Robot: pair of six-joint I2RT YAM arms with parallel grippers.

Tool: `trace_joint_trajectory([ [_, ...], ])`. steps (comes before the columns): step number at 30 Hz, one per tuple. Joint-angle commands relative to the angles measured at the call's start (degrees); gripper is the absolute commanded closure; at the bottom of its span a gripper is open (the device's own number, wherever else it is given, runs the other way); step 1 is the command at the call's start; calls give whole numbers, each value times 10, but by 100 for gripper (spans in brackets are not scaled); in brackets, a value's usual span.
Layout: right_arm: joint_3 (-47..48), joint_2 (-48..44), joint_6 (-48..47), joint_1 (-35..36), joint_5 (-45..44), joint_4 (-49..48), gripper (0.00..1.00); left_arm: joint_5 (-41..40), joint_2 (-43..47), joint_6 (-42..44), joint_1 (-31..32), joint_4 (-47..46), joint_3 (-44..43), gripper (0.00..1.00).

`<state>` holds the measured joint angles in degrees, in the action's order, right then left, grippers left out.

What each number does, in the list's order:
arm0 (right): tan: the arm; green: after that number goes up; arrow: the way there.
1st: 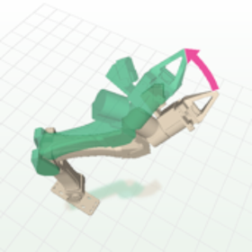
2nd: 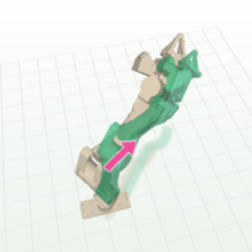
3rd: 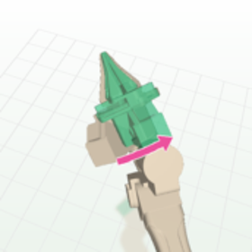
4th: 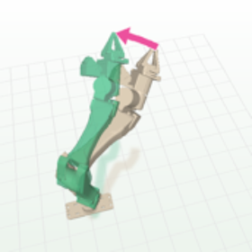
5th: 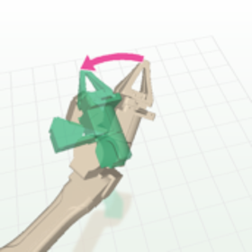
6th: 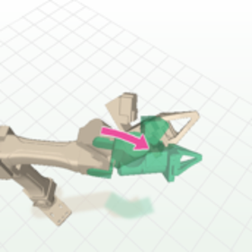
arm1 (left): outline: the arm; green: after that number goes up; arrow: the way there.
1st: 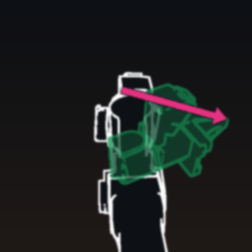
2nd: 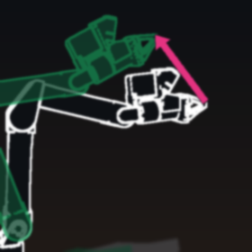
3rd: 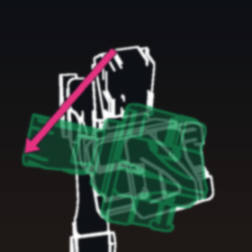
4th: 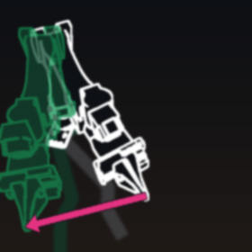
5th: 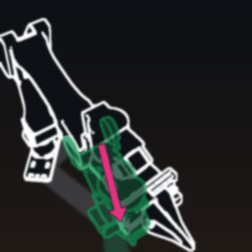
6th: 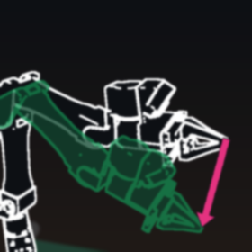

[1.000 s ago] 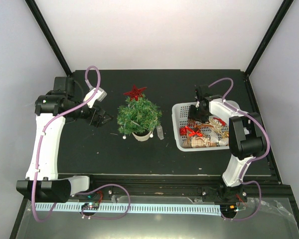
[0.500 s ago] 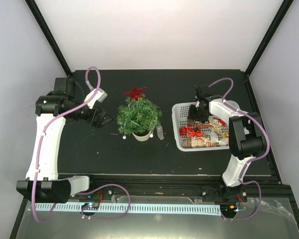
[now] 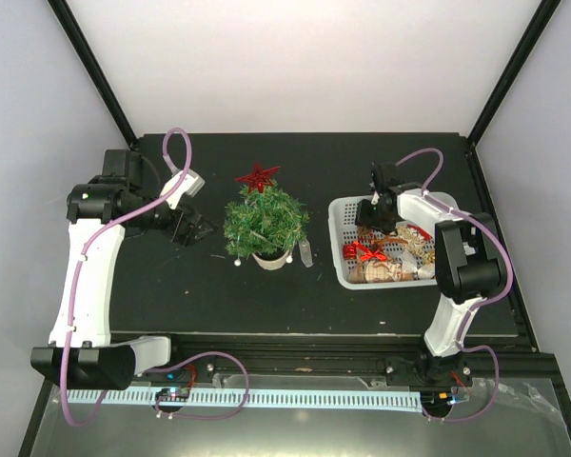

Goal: Decorate the small christmas tree

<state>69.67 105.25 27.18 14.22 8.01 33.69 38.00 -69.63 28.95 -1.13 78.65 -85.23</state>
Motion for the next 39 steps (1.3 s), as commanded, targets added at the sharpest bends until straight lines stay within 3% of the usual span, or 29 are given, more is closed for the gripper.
trace_joint_trajectory([
  [1,-8,24,-1,7,9,29,44,17,11,11,-3,14,3,13],
  [8,-16,17,-1,9,-1,37,54,23,8,14,-3,13,7,13],
  [39,-1,-92,9,10,-40,91,61,28,-1,12,-3,3,3,12],
])
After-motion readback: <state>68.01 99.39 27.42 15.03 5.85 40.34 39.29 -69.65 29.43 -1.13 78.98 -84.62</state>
